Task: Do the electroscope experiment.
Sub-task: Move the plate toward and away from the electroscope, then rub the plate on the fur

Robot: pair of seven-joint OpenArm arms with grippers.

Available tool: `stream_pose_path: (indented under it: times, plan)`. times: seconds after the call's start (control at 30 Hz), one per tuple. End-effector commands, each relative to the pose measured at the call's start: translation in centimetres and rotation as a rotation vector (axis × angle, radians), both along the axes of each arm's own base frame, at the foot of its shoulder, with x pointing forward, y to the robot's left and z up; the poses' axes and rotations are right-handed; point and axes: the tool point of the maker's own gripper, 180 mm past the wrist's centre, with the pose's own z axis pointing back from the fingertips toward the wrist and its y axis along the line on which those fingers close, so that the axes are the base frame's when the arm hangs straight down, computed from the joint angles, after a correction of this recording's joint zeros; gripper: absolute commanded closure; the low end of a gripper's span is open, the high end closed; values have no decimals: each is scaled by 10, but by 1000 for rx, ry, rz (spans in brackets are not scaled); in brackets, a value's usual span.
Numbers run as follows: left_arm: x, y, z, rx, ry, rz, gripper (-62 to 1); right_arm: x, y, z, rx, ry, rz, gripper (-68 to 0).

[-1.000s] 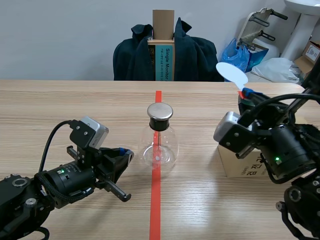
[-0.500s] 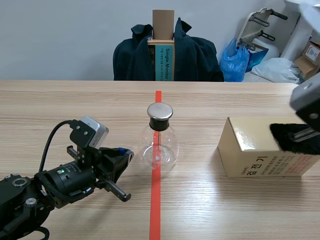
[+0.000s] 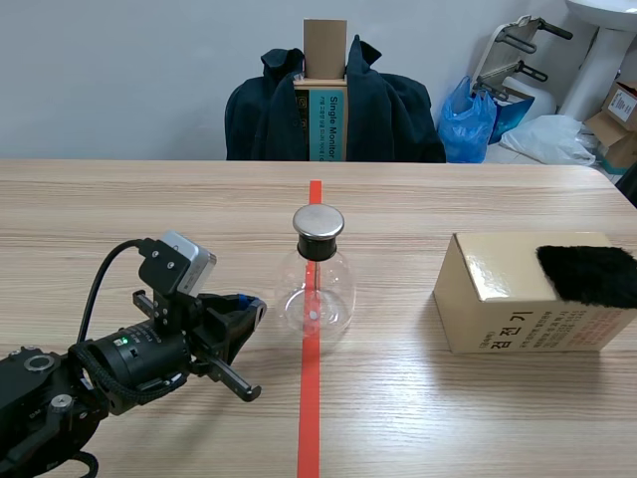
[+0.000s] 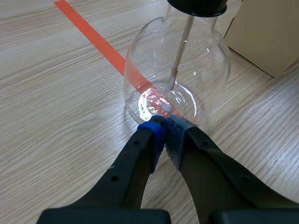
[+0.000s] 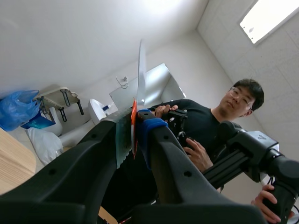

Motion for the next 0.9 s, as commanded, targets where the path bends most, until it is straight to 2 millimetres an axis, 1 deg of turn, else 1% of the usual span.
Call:
stream_pose_path:
  times: [0.0,0.07,0.13,0.27,0.37,0.5,0.63,0.77,0.8,0.83,0.87]
  plan:
    - [4,2,8,-15,-18,6,-21,-2,-4,7,-22,-20,-7,-9]
    - [0,5,11,-13,-21,9,-21,-4,-9,7,-26,-14,-23,-9]
    - [-6,9,18,-21,-38,14,-21,-6,-14,9,-31,-16,-37,-9]
    - [-24,17,42,-29,-84,9,-21,-10,-25,10,-26,-13,-69,-9]
    - [-40,23,62,-26,-113,6,-21,-13,-33,16,-20,-37,-96,-9]
    - [-63,34,84,-18,-131,17,-21,-15,-37,21,-16,-62,-116,-9]
    - [-84,46,102,-2,-131,44,-21,-16,-39,21,-12,-65,-124,-9]
    - [-95,55,111,24,-127,54,-25,-16,-43,14,-11,-46,-135,-9]
    - [-96,56,113,26,-128,45,-49,-16,-45,11,-10,-39,-139,-9]
    - [-96,56,114,28,-126,35,-98,-16,-45,9,-11,-33,-139,-9]
    - [-97,56,114,29,-127,27,-166,-16,-46,6,-14,-27,-137,-9]
